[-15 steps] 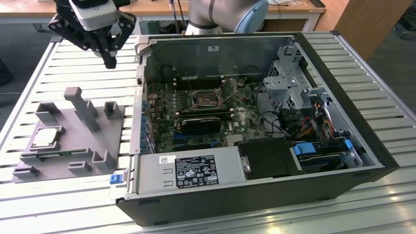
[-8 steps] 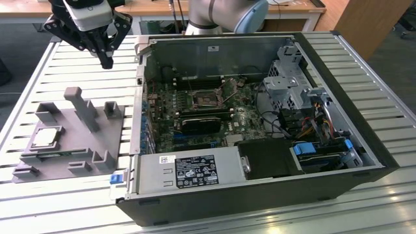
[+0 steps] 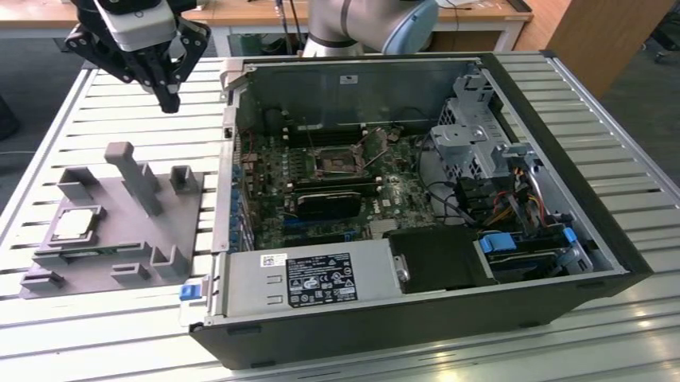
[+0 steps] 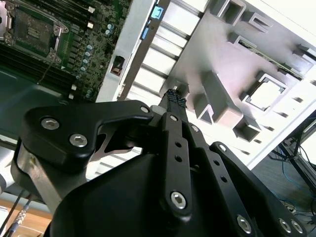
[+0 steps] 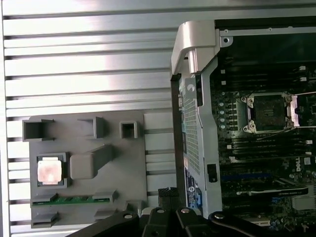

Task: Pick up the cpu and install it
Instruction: 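Reach for the cpu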

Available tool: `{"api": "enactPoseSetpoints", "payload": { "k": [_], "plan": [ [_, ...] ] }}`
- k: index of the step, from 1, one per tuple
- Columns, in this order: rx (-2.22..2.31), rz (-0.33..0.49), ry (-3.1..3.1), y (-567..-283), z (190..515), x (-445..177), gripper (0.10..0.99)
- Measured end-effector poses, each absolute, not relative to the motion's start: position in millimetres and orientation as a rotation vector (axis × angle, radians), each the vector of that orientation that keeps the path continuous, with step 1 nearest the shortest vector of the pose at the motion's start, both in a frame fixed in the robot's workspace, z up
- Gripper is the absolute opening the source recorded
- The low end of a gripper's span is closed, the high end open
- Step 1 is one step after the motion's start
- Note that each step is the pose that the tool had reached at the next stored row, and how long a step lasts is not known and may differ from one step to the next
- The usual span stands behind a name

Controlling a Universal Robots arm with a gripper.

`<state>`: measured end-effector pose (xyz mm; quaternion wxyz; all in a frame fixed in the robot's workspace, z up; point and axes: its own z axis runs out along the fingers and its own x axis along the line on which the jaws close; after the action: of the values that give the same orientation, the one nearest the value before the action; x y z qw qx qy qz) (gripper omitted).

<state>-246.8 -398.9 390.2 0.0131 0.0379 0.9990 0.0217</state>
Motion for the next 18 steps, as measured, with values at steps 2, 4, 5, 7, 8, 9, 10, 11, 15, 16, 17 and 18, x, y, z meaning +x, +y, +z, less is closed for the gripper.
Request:
{"api": "enactPoseSetpoints", "payload": {
  "k": [2,4,5,7,8,9,10,11,15,16,17,18],
  "plan": [
    [0.118,0.068,3.112,-398.9,390.1,-248.2,0.106],
    [0.118,0.068,3.112,-398.9,390.0,-249.6,0.106],
    [0.118,0.068,3.112,-398.9,390.0,-250.3,0.106],
    [0.118,0.068,3.112,-398.9,390.0,-251.6,0.106],
    [0.118,0.068,3.112,-398.9,390.0,-252.3,0.106],
    [0.118,0.068,3.113,-398.9,390.0,-253.0,0.106],
    [0.118,0.068,3.112,-398.9,389.9,-253.7,0.106],
    [0.118,0.068,3.112,-398.9,389.9,-254.3,0.106],
    [0.118,0.068,3.112,-398.9,389.8,-257.0,0.106],
    [0.118,0.068,3.113,-398.9,389.8,-257.7,0.106],
    [0.118,0.068,3.113,-398.9,389.8,-258.3,0.106],
    [0.118,0.068,3.112,-398.9,389.8,-259.1,0.106]
  ]
}}
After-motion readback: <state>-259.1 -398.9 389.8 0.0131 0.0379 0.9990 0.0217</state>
